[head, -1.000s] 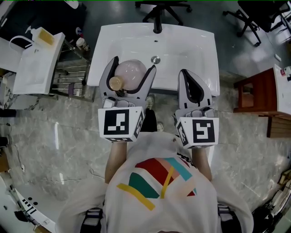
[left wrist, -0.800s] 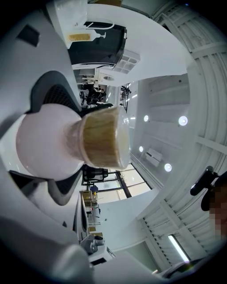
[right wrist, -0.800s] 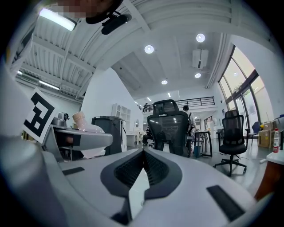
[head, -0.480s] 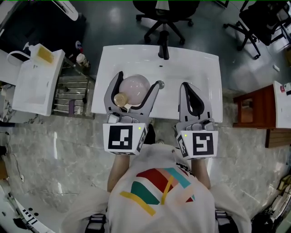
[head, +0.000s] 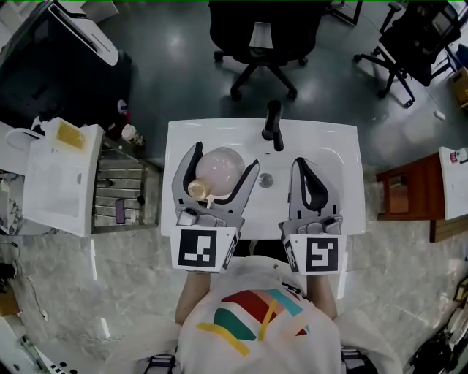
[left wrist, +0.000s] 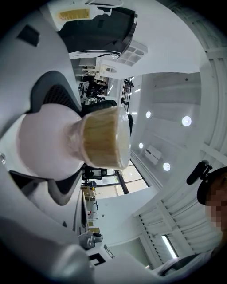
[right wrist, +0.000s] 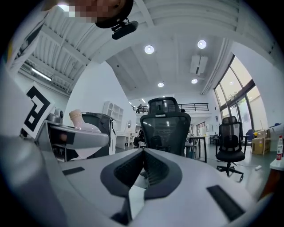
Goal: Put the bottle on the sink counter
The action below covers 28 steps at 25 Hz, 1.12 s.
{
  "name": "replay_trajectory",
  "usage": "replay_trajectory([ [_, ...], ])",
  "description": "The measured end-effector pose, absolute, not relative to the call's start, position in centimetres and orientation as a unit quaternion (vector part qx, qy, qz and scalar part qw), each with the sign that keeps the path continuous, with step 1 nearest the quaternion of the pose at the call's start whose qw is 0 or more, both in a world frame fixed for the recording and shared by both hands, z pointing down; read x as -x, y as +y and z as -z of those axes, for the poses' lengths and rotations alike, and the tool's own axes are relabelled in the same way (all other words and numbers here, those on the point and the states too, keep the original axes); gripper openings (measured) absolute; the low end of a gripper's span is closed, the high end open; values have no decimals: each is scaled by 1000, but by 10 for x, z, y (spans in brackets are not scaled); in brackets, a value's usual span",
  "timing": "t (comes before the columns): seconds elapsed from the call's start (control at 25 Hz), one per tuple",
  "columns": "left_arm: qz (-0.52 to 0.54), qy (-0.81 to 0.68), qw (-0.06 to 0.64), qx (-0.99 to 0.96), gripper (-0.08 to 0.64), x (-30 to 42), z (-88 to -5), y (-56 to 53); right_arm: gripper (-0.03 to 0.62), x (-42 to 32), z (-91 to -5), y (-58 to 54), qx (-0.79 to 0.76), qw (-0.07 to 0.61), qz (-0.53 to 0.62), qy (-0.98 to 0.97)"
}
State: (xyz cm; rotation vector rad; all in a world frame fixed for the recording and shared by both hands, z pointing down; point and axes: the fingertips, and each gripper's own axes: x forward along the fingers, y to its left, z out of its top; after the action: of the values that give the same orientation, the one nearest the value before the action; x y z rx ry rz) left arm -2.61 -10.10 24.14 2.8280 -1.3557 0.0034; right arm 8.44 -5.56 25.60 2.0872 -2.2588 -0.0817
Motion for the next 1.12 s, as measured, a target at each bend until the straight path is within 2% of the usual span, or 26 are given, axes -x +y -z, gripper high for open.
replay_trajectory([
  [0.2,-12,-430,5,-903,397,25,-247,-113,12,-86,-259,-69,-676,48,24,-735],
  [1.12,-3,-464,-8,-886,399,1,-229,-118,12,-110,-246,-82,-644,25,17,-764],
])
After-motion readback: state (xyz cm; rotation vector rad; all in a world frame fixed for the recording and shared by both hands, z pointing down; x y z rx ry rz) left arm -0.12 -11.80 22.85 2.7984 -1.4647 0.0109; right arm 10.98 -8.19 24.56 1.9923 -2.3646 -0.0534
